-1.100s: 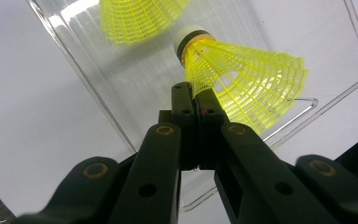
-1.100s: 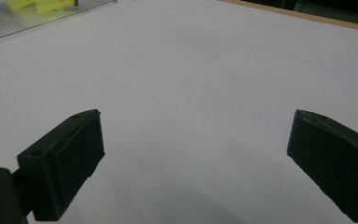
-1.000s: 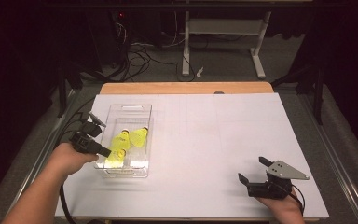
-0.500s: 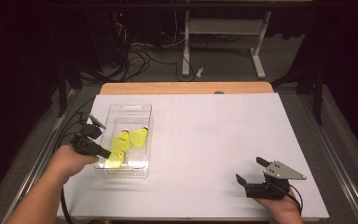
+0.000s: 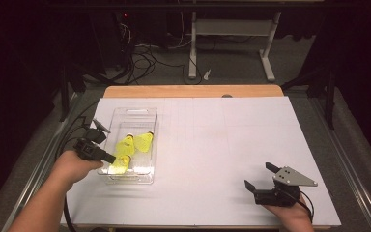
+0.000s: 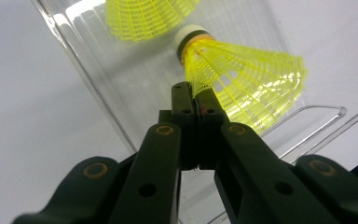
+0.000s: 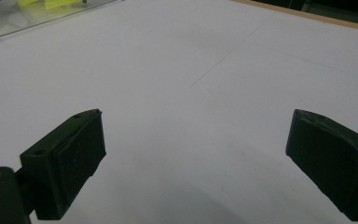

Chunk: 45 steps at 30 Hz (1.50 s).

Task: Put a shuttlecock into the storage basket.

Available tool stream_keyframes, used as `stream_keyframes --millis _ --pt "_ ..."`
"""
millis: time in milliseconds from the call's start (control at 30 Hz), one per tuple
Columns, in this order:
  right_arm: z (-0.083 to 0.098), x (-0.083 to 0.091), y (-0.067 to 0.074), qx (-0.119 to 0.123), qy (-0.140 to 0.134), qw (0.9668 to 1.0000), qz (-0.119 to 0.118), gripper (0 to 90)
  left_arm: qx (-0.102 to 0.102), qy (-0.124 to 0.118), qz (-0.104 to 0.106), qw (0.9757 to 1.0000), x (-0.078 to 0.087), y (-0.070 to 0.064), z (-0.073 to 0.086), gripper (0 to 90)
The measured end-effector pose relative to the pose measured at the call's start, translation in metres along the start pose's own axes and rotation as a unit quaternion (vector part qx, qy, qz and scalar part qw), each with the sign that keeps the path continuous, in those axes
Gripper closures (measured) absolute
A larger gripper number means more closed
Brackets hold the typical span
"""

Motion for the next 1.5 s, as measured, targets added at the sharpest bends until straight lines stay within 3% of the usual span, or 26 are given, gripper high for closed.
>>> stream_keyframes --millis 100,367,667,1033,1067,1267,1333,1367,1500 --pt "0.0 0.0 0.0 0.0 0.0 1.0 0.0 5.5 -0.003 0.002 -0.001 1.0 -0.002 -0.002 -0.001 89.3" --pt "0.0 0.001 0.0 0.0 0.0 1.0 0.0 5.7 -0.011 0.017 -0.027 0.9994 -0.006 0.0 0.002 89.2" --pt "-0.001 0.001 0.0 0.0 -0.002 1.0 0.001 5.8 -0.012 0.027 -0.031 0.9991 -0.006 -0.001 0.005 87.2" --pt "-0.002 0.003 0.0 0.001 -0.005 1.0 0.0 6.1 -0.021 0.043 -0.028 0.9985 -0.008 -0.007 0.007 64.6" --pt "-0.002 0.003 0.0 0.001 -0.006 1.0 0.001 6.1 -0.042 0.034 -0.029 0.9981 -0.009 -0.004 0.004 63.1" --pt "-0.003 0.003 0.0 0.001 -0.007 1.0 0.0 6.1 -0.038 0.037 -0.02 0.9984 -0.006 -0.005 0.006 53.0" --pt "-0.003 0.003 0.0 0.002 -0.007 1.0 0.0 6.1 -0.031 0.038 -0.015 0.9987 -0.003 -0.007 0.006 50.9" --pt "-0.003 0.003 0.001 0.002 -0.007 1.0 -0.001 6.1 -0.017 0.051 -0.014 0.9985 -0.001 -0.011 0.009 48.7" --pt "-0.004 0.003 0.001 0.003 -0.008 1.0 -0.001 6.2 -0.023 0.054 -0.022 0.998 0.007 -0.015 0.007 41.5"
Point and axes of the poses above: each handheld gripper's, and its own axes: x roughly backward along the jaws, z roughly out of its underside, y roughly to its left, the point moved 10 cm from there along -x, roughly forward along the jaws, and after that the axes turned 5 degrees about -z, right-handed, at the moved point
